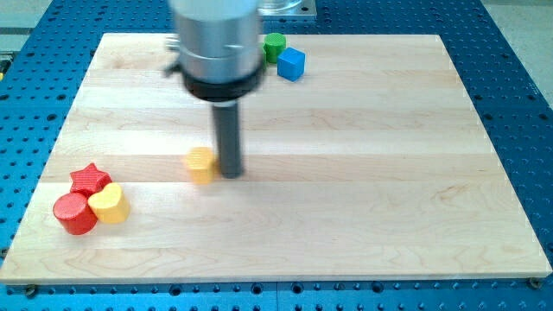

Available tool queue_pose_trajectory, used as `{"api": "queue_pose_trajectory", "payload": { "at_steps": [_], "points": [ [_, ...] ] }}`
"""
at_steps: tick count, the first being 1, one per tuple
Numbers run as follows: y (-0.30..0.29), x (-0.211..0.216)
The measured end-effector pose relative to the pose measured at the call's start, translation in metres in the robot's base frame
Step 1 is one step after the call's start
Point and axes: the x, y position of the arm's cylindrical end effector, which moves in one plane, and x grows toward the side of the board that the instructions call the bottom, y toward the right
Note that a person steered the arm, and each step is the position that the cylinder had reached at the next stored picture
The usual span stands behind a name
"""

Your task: Push hexagon into red star

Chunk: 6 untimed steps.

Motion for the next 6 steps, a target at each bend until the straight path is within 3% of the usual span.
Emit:
{"api": "queue_pose_trajectory", "payload": {
  "at_steps": [1, 2, 3, 4, 6],
  "points": [
    [-0.049, 0.024],
    [-0.015, 0.019],
    [-0.028, -0.013],
    [-0.086, -0.001],
    [-0.108, 0.018]
  ]
}}
